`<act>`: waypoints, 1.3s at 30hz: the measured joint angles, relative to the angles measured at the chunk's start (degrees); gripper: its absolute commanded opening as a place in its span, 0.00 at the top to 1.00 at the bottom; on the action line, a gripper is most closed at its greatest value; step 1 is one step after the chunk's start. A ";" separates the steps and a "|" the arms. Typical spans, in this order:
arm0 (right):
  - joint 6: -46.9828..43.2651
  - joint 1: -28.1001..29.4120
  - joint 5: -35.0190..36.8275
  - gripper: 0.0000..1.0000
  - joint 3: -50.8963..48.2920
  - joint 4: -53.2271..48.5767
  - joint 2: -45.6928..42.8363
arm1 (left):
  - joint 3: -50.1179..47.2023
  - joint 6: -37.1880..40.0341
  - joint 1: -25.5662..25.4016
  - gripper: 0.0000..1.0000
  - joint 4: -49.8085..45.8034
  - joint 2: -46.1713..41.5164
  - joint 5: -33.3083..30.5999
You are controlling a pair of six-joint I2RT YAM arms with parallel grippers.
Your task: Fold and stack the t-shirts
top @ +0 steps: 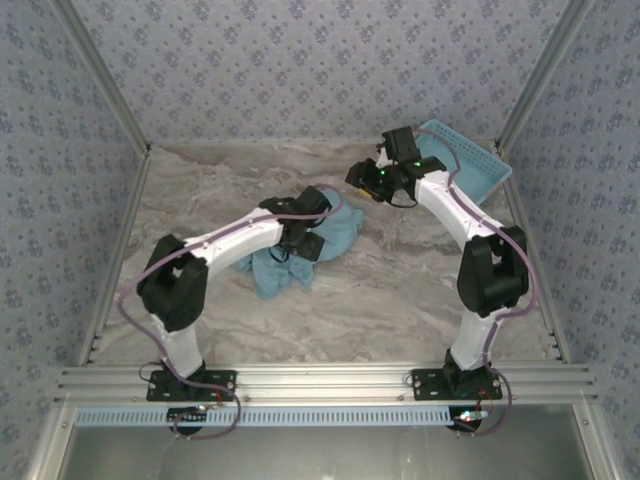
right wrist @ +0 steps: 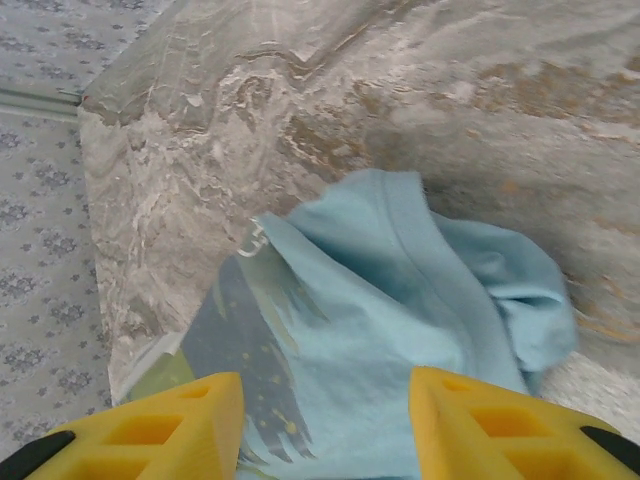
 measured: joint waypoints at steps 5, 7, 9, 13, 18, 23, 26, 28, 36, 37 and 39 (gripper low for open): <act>0.00 -2.32 1.51 0.52 -7.10 -0.11 -5.53 | 7.08 0.94 -4.00 0.22 -4.20 3.58 -8.57; 0.00 -3.43 2.51 0.52 -9.70 -0.07 -7.45 | 10.25 1.25 -5.55 0.19 -5.35 3.28 -9.29; 0.15 -4.76 3.50 0.51 -12.17 0.09 -9.51 | 13.09 2.05 -7.04 0.17 -5.51 2.99 -8.76; 0.87 -7.93 6.05 0.45 -17.20 0.24 -15.06 | 20.41 3.87 -9.40 0.15 -6.88 5.97 -7.74; 2.91 -11.41 7.85 0.43 -22.69 0.44 -23.45 | 32.89 4.13 -9.44 0.14 -8.50 19.82 -8.26; 4.81 -13.70 7.85 0.43 -25.20 -0.28 -28.72 | 39.82 0.66 -7.21 0.48 -13.25 32.15 -10.21; 5.14 -14.51 7.58 0.44 -25.20 -0.76 -29.57 | 42.53 -0.52 -5.99 1.00 -15.58 35.58 -11.06; 5.14 -14.86 7.48 0.45 -25.20 -1.31 -29.90 | 44.87 -1.03 -5.53 1.00 -17.00 35.91 -11.06; 4.02 -15.32 8.59 0.49 -25.11 -3.37 -31.19 | 68.28 -1.33 -6.56 1.00 -19.78 35.89 -4.46; 3.74 -15.34 8.96 0.49 -25.03 -3.85 -31.32 | 71.67 -1.57 -6.80 1.00 -19.96 35.89 -2.80; 3.32 -15.34 9.73 0.49 -24.70 -4.70 -31.50 | 78.16 -2.60 -6.99 1.00 -20.04 35.36 0.96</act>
